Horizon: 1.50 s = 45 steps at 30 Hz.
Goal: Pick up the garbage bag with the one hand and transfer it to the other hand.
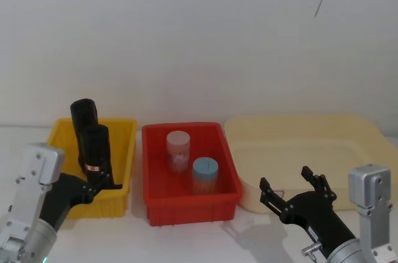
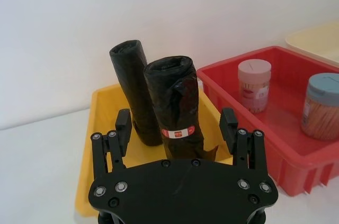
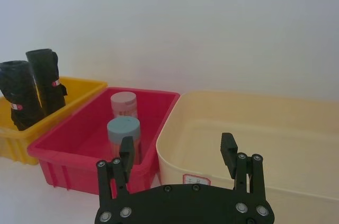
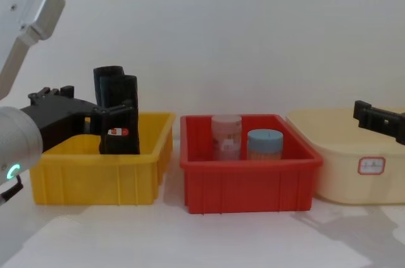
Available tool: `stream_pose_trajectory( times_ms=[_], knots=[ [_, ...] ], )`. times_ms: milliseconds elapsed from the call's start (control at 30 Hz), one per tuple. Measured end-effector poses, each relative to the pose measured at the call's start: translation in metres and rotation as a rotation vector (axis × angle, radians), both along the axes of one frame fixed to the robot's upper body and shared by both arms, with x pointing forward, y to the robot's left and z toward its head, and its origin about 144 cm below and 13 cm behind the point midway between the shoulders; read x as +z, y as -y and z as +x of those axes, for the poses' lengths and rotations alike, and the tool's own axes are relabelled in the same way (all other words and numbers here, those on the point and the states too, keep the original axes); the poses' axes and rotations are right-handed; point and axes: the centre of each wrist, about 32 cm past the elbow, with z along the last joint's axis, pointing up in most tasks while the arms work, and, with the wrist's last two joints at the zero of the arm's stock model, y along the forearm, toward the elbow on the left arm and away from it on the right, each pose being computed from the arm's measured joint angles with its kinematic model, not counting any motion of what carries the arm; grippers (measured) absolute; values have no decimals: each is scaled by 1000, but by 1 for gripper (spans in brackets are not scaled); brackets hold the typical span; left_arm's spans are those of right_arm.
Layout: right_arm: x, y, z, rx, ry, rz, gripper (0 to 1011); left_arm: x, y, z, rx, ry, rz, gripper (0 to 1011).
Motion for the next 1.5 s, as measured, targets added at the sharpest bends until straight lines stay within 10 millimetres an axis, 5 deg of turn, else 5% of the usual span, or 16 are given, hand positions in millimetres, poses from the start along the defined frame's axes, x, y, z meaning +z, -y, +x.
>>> stream_pose_trajectory(
  times_ms=[900,1500],
  knots=[
    [0,0,0,0,0,0,1001,4,14,52,1,-39,-32,998],
    [0,0,0,0,0,0,1001,6,21,71,-47,-66,-51,557]
  ],
)
